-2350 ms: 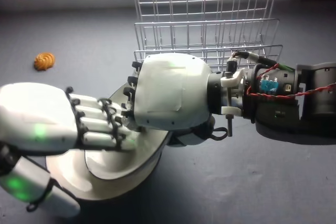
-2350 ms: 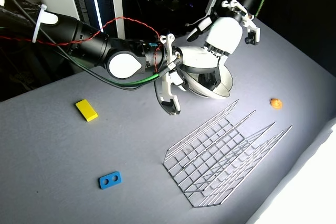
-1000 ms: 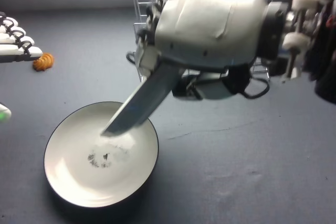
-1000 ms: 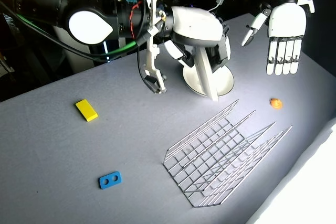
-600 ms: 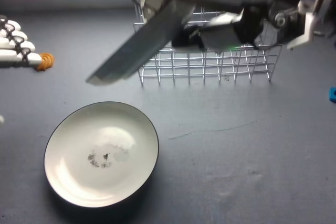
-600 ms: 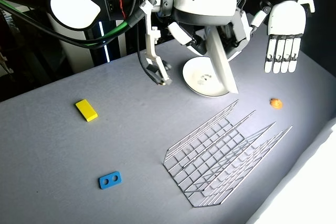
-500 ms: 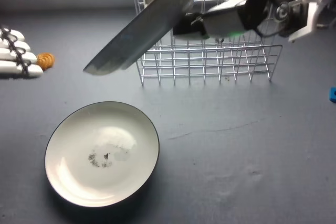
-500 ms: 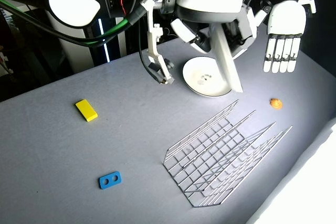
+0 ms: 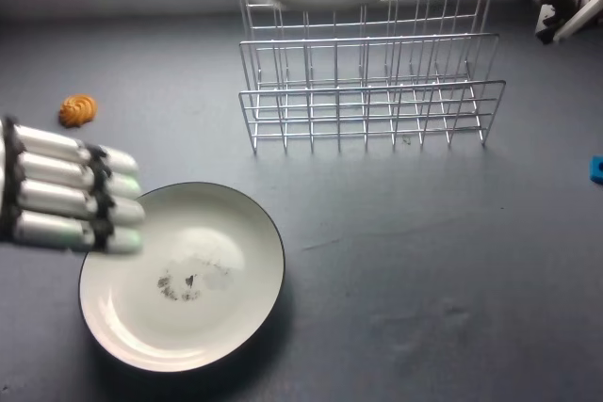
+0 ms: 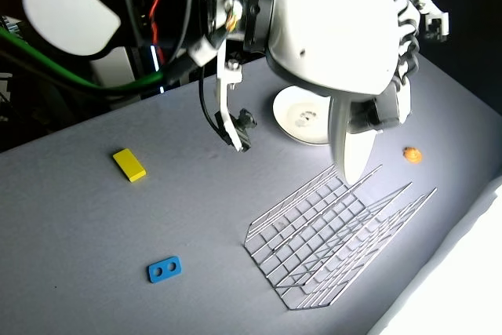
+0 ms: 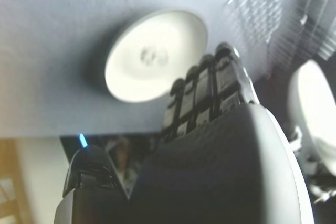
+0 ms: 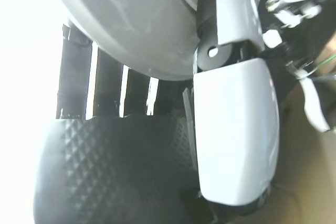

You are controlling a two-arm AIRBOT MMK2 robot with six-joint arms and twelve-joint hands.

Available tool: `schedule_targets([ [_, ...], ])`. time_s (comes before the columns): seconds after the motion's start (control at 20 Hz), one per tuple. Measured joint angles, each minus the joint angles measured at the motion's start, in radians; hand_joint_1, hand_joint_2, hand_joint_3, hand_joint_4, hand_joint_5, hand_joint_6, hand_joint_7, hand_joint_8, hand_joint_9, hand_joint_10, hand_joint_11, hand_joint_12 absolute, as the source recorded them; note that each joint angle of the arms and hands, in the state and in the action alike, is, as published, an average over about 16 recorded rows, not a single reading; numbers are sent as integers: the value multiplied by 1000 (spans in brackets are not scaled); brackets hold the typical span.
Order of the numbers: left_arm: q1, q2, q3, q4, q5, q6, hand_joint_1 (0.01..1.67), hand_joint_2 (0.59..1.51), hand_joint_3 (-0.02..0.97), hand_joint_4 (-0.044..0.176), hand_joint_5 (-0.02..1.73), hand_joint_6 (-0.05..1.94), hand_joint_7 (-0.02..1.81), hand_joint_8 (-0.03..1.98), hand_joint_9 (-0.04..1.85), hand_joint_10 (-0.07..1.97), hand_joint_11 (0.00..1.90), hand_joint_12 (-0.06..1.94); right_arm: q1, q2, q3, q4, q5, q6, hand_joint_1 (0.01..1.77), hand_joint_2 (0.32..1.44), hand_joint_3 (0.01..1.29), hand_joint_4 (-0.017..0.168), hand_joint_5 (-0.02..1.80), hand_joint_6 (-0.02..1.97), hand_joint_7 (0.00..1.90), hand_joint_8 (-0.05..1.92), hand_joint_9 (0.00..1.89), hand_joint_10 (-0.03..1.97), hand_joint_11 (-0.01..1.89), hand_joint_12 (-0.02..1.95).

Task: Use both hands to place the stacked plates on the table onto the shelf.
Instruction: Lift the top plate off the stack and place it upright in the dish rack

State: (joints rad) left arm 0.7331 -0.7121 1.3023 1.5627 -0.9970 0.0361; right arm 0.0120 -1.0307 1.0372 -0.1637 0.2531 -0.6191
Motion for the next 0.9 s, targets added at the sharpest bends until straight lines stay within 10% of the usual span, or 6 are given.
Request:
schedule_targets([
  [0.35,52,-25,-34,17,-13,44,22,1124,4,4,22,8,26,1,19,7,20,-9,29,-13,80,-150,-77,266,1268,935,11,-3,1066,655,1140,918,1169,766,897,1197],
  [0.9,114,-32,-81,13,195,39,22,1129,4,4,17,8,27,1,20,8,19,-11,29,-51,164,-370,-119,559,1255,979,11,-8,1012,789,1118,937,1094,937,857,1339],
])
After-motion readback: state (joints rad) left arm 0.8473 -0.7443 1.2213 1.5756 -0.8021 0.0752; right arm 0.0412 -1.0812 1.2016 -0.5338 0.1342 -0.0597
